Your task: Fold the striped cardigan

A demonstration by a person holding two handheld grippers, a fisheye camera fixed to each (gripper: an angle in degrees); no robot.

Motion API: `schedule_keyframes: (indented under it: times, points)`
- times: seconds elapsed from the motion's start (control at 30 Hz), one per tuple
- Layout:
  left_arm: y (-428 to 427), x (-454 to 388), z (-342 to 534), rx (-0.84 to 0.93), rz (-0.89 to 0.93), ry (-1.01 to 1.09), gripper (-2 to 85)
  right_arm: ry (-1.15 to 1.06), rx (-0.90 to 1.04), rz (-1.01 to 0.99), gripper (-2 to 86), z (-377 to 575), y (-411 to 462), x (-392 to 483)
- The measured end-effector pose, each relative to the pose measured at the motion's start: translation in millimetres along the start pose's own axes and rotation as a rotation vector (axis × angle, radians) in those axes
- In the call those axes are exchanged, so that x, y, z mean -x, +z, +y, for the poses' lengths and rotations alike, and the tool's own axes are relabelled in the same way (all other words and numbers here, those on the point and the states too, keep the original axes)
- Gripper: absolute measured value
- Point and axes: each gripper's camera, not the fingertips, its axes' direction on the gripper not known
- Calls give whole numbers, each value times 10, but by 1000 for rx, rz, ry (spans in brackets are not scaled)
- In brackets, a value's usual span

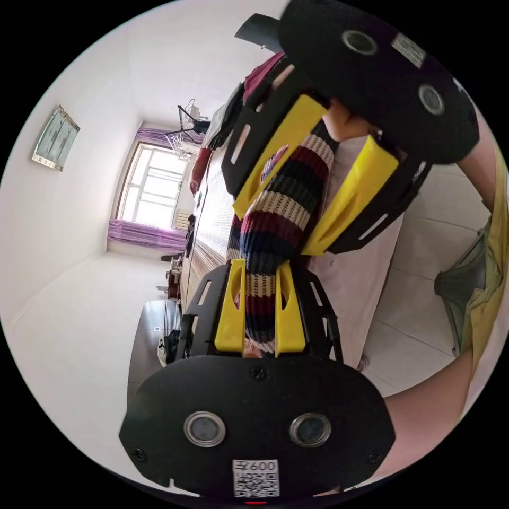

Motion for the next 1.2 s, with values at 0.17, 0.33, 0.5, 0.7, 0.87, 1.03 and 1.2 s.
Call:
schedule_keyframes:
  times: [0.17,0.33,0.5,0.7,0.87,1.03,1.2]
  points:
    - [-93,226,105,-36,67,-51,70,-104,92,75,136,-372,245,280]
    - [-223,246,169,-77,60,-36,80,-190,297,72,122,-487,656,352]
    - [-328,-11,272,-112,-58,-55,134,-191,242,25,65,-516,588,290]
    - [-442,-634,257,-180,-292,149,178,-207,247,-81,40,-598,590,139]
    - [-308,-788,-94,-129,-322,182,188,-249,260,-83,37,-651,587,123]
    - [-72,-891,-380,23,-322,235,155,-309,262,-55,39,-580,552,239]
    - [1,-970,-204,122,-248,159,128,-277,250,-64,46,-440,539,326]
